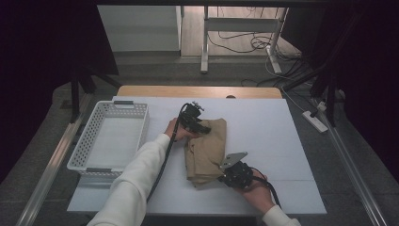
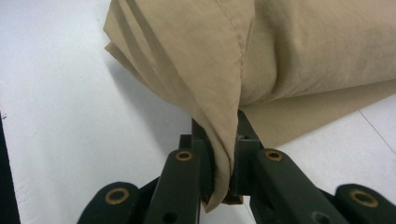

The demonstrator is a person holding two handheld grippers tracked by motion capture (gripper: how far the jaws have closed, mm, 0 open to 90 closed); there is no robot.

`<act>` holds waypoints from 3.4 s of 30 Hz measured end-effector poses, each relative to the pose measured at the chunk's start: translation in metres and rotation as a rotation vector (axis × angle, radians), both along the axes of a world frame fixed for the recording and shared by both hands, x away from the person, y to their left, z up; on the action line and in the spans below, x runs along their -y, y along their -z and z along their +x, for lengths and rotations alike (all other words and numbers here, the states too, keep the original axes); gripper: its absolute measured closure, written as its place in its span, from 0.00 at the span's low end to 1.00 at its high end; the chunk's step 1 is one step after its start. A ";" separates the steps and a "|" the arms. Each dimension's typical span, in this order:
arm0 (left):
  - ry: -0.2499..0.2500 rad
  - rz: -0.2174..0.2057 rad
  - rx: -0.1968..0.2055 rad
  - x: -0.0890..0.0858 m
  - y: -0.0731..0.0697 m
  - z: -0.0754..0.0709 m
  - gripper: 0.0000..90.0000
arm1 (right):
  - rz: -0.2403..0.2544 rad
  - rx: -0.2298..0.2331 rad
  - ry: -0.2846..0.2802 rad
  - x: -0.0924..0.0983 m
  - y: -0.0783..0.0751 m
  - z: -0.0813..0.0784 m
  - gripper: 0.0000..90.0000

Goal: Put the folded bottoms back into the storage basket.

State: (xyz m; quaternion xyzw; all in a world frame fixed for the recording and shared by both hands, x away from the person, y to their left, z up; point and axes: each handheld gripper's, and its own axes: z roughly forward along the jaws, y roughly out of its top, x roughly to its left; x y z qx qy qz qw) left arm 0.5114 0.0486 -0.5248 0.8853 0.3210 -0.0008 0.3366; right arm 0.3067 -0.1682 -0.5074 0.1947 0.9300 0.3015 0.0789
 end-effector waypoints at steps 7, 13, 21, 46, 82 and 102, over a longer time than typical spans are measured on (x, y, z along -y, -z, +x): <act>0.050 -0.020 -0.022 0.002 -0.003 -0.004 0.79 | 0.013 -0.012 0.003 0.001 -0.001 0.001 0.93; 0.045 -0.019 0.014 0.001 -0.012 -0.010 0.84 | 0.034 -0.006 0.004 0.004 -0.003 0.001 0.93; 0.053 -0.043 0.045 -0.004 -0.029 -0.016 0.84 | 0.071 0.021 0.015 0.008 -0.008 0.000 0.93; 0.022 -0.105 0.114 -0.025 -0.065 -0.033 0.85 | 0.194 0.066 0.044 0.016 -0.021 -0.003 0.93; 0.016 -0.128 0.168 -0.035 -0.091 -0.048 0.85 | 0.262 0.089 0.038 0.014 -0.034 -0.007 0.93; 0.008 -0.140 0.191 -0.043 -0.109 -0.054 0.85 | 0.307 0.103 0.034 0.013 -0.048 -0.008 0.93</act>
